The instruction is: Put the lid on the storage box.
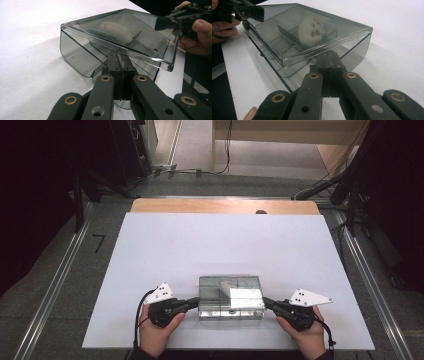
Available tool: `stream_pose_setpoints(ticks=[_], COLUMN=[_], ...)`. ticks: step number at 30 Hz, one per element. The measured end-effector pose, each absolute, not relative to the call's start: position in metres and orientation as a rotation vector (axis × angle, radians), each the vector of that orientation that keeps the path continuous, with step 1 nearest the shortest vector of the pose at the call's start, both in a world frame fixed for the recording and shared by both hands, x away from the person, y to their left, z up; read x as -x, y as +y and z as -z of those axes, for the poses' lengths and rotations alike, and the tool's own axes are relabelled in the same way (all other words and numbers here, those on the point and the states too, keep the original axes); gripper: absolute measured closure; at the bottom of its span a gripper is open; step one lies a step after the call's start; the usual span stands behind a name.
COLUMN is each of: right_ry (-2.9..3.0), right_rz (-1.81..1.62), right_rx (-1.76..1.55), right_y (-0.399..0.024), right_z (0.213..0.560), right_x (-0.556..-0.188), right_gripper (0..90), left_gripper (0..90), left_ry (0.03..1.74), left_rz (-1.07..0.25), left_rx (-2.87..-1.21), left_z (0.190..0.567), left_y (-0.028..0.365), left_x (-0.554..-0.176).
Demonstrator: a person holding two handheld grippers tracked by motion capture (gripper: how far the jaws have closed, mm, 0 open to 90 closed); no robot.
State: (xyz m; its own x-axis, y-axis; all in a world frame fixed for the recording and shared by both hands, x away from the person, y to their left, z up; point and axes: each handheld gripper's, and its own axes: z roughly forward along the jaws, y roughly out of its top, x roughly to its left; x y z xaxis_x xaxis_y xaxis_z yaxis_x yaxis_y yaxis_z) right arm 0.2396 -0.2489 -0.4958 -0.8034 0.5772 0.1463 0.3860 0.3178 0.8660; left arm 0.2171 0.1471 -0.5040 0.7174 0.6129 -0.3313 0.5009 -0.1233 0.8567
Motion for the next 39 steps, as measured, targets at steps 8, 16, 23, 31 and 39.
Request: stream_pose_setpoints(ticks=[8,16,23,31,39], right_ry=[2.390,2.410,2.420,2.436,2.447], right_rz=[-1.457,-1.437,-1.425,-1.416,-1.398], right_rx=[-0.882,-0.898,-0.905,-0.906,-0.912], right_y=[-0.2510,-0.2510,-0.2513,-0.2522,-0.2526], right_z=[0.4966,0.4994,0.5012,0.5032,0.5038], right_x=[-0.2404,-0.2397,-0.2398,-0.2415,-0.2431], right_gripper=[87.2,87.2,87.1,87.1,87.1], left_gripper=[89.8,89.7,89.8,89.7,88.6], left_ry=[0.880,0.893,0.895,0.902,0.908], left_rz=[-0.098,-0.092,-0.081,-0.076,-0.082], left_rx=[-1.768,-1.796,-1.805,-1.812,-1.821], left_z=[0.5050,0.5084,0.5099,0.5108,0.5110], left_y=[0.1491,0.1495,0.1503,0.1505,0.1509], left_x=[-0.2175,-0.2133,-0.2146,-0.2157,-0.2161])
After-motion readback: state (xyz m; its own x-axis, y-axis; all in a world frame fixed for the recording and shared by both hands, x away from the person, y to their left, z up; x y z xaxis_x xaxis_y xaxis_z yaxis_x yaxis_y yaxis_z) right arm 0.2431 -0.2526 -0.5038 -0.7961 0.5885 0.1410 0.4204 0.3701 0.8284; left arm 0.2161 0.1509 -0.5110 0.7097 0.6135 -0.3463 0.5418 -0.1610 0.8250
